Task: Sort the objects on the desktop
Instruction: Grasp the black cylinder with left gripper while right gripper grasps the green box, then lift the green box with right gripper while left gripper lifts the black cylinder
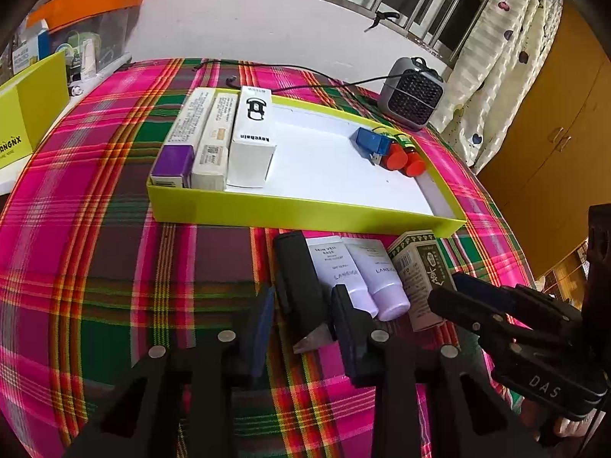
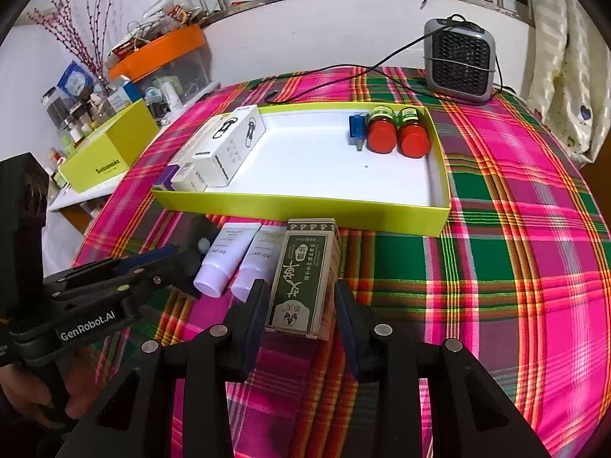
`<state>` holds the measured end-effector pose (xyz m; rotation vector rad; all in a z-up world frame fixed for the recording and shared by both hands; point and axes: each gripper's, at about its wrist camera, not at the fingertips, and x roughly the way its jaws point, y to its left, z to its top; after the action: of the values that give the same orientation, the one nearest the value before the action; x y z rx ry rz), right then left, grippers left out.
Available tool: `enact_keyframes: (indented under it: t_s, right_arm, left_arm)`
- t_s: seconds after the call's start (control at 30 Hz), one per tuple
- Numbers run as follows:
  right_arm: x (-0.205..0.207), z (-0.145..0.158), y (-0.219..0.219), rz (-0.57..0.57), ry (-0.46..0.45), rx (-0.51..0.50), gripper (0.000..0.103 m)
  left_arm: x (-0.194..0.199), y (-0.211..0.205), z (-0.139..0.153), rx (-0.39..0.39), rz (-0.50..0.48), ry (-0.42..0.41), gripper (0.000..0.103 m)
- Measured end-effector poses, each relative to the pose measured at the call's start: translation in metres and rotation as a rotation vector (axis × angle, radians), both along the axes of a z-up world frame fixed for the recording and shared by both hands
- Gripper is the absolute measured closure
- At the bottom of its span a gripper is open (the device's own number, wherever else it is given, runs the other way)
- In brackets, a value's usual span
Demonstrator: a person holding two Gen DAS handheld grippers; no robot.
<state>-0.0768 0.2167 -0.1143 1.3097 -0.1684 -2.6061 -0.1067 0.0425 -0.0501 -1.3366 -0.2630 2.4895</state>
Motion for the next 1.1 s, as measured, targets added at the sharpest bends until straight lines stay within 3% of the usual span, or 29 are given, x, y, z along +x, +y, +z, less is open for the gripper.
enact_keyframes:
  t_s: [0.2,1.1]
  right_arm:
    - [-0.001,0.0,-0.003,0.014,0.002,0.02,0.066]
    - [-0.017,-0.007,0.003,0.003,-0.017,0.057,0.068]
  left_arm:
    - [-0.002,-0.002,0.0,-0.013,0.013,0.008,0.079]
    - [0.0,-0.005,0.0,-0.05,0.017,0.035,0.079]
